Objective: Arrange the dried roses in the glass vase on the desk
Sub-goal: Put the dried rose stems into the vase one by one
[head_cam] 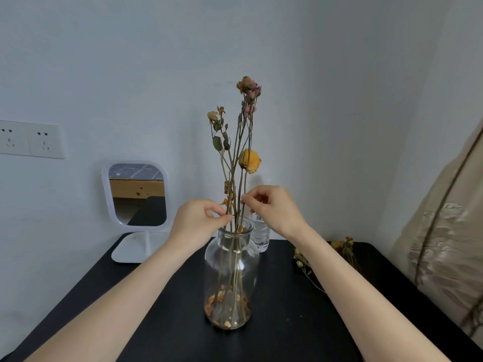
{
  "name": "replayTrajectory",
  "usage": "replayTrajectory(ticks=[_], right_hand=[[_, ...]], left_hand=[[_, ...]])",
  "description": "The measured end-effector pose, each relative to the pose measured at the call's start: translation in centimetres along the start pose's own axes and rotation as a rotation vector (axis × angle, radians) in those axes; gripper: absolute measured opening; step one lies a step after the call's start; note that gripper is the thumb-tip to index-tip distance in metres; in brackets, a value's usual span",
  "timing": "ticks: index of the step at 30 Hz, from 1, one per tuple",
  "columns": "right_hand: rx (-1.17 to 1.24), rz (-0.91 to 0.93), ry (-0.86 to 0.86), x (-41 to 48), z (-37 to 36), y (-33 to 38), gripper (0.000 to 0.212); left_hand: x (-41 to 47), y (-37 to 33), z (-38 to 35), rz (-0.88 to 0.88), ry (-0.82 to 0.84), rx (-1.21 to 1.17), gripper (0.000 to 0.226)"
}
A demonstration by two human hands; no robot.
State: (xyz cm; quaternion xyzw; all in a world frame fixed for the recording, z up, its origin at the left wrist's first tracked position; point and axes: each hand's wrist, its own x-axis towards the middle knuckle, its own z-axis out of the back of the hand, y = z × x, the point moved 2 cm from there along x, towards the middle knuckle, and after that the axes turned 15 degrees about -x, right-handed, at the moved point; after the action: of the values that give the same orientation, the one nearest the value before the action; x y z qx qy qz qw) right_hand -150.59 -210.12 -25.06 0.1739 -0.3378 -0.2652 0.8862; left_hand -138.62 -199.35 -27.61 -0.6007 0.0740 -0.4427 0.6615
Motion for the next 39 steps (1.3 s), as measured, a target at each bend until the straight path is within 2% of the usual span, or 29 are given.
replayTrajectory(ticks=[4, 7, 12, 17, 21, 24, 26, 30, 34, 39], right_hand=[[-0.056, -0.011, 0.029, -0.3, -0.6, -0.4, 0.019], [-0.097, -0.002, 0.036, -0.4, -0.8, -0.7, 0.019], [-0.019, -0.035, -0.025, -0.8, -0.2, -1.1, 0.018], [0.028, -0.056, -0.041, -2.7, 0.3, -2.5, 0.015], [-0.045, -0.133, -0.013, -5.7, 1.4, -6.1, 0.011], [-0.097, -0.265, 0.014, -8.9, 2.7, -10.2, 0.005], [-0.143, -0.365, 0.037, -11.1, 3.6, -13.0, 0.005], [-0.238, -0.551, 0.059, -15.2, 5.6, -18.3, 0.006], [-0.333, -0.651, 0.063, -17.5, 7.3, -21.5, 0.008], [-0.392, -0.604, 0.204, -18.1, 6.6, -22.0, 0.011]], left_hand=[[-0.1, 0.2, -0.2, 0.009, 0.000, 0.054, 0.013], [-0.2, -0.2, -0.4, -0.059, -0.048, 0.138, 0.014], [-1.8, -1.2, -0.9, -0.149, -0.122, 0.190, 0.023], [-6.4, -1.0, -4.2, -0.184, 0.069, 0.041, 0.023], [-10.1, 0.5, -9.3, -0.056, 0.347, 0.040, 0.021], [-11.7, 2.0, -13.4, 0.084, 0.539, 0.049, 0.019], [-12.2, 2.8, -16.1, 0.163, 0.611, 0.009, 0.015], [-12.4, 4.2, -21.2, 0.311, 0.637, -0.102, 0.017], [-12.1, 5.1, -24.9, 0.371, 0.605, -0.058, 0.024], [-11.2, 5.7, -26.8, 0.433, 0.540, -0.020, 0.035]])
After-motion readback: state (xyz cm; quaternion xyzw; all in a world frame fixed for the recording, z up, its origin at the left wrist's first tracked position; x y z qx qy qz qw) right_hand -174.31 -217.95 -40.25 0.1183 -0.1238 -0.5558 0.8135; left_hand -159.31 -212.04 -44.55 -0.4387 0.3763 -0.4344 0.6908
